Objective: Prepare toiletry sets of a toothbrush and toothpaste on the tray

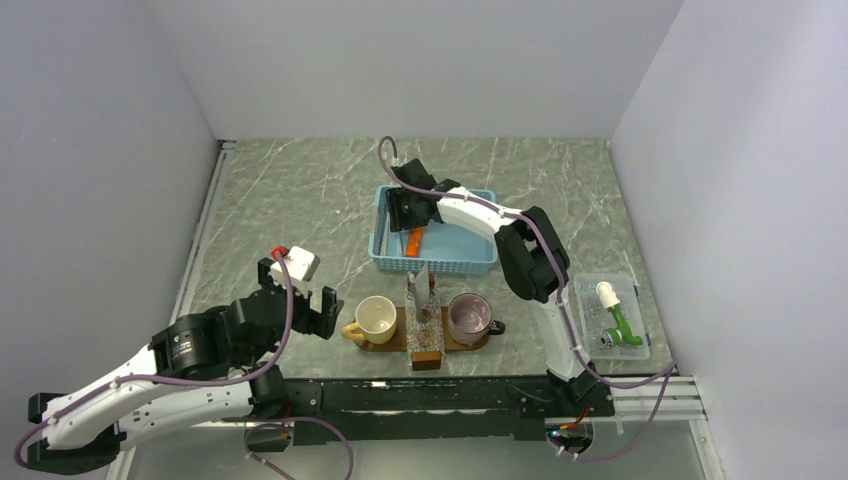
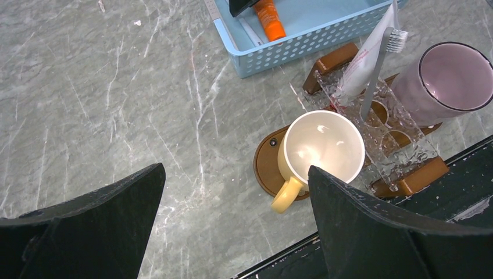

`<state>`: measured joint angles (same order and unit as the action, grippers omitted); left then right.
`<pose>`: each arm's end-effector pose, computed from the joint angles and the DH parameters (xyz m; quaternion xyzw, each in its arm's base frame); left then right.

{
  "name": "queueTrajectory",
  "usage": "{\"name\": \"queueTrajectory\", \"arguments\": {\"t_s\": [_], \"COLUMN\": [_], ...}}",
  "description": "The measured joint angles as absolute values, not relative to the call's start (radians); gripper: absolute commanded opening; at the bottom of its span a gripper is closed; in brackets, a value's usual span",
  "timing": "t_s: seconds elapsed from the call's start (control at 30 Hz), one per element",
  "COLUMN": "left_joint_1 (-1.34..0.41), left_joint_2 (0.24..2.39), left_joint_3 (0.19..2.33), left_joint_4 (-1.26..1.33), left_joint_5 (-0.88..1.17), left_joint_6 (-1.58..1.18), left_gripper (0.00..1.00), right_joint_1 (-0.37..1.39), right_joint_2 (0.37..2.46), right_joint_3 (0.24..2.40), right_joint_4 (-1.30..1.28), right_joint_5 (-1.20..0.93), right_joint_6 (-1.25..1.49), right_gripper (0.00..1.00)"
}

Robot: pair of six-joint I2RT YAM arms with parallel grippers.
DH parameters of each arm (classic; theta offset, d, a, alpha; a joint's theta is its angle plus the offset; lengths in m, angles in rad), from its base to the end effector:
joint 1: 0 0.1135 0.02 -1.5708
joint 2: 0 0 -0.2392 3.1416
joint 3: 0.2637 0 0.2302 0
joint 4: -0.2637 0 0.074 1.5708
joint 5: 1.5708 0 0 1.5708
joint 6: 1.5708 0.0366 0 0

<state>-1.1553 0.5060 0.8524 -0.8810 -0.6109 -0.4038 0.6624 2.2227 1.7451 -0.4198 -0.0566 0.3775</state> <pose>0.0551 -0.0729 0.3084 0.1655 0.8254 -0.1462 0.5196 0.3607 0.2839 0.1684 -0.1432 0.9326 0.1872 0.2733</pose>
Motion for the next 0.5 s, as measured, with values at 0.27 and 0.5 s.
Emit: {"name": "queueTrajectory", "arguments": {"t_s": [0.27, 0.5], "left_joint_1": [-1.151, -1.149], "left_joint_2": [0.506, 0.506], "left_joint_3": [0.852, 0.852], "left_joint_4": [-0.881, -0.881], "left_joint_5": [-0.611, -0.611], "left_joint_6": [-0.401, -0.401], "left_gripper": [0.99, 0.99], "right_joint_1": [0.663, 0.681], "right_joint_2": [2.271, 2.298], "right_joint_3": [1.797, 1.813], "right_joint_4": [-0.422, -0.439], "right_joint_5": [-0.051, 0.004], "right_joint_6": [0.373, 0.352], "right_gripper": [0.39, 0.38]}}
